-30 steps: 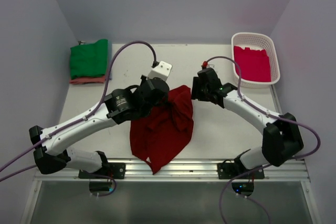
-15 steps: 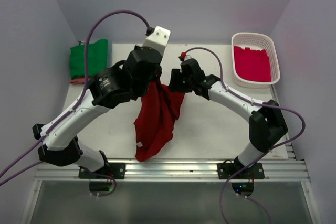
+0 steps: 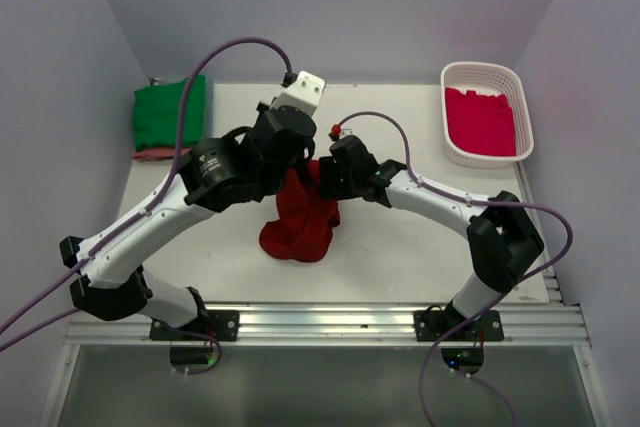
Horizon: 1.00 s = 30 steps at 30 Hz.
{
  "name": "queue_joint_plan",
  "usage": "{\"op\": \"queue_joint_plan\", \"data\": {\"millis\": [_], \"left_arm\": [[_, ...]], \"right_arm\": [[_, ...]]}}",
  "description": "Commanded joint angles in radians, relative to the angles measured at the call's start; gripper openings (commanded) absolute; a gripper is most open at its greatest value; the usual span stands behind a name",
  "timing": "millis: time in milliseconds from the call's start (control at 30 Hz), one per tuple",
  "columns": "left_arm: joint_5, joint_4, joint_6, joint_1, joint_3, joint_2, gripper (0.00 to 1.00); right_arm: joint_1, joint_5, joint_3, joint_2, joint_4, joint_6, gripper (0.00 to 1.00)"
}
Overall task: Fold and stack the t-shirts
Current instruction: Flatten the tshirt out
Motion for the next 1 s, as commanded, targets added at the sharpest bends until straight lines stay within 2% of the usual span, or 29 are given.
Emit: {"op": "queue_joint_plan", "data": {"millis": [0,200,300,433,600,767,967], "left_arm": [[-0.032,-0.04,-0.083,0.004,-0.108,-0.075,0.0],[-0.021,-0.148,-0.243,0.004,-0.214,-0.135,0.0],[-0.031,-0.215,-0.326,0.004,-0.219,-0.17,0.0],[-0.024,-0.295,-0.405,0.004,-0.222,-0.222,0.0],[-0.029,-0.304,-0.422,0.004,-0.237,-0.271,0.0],[-0.052,-0.304,-0.424,0.004,-0.245,-0.282,0.0],[-0.075,-0.298,-0.426,0.006,-0.262,-0.267,0.0]], "right_arm": [[0.0,0.136,-0.009,-0.064,-0.041,-0.029,0.54],[-0.02,0.209,0.126,0.047,-0.087,-0.09,0.54],[-0.082,0.181,0.198,0.11,-0.085,-0.089,0.54],[-0.146,0.13,0.331,0.281,-0.099,-0.116,0.53],[-0.177,0.069,0.489,0.447,-0.136,-0.139,0.49],[-0.166,-0.039,0.45,0.467,-0.079,-0.115,0.43],[-0.105,0.001,0.284,0.372,-0.029,-0.107,0.44]]}}
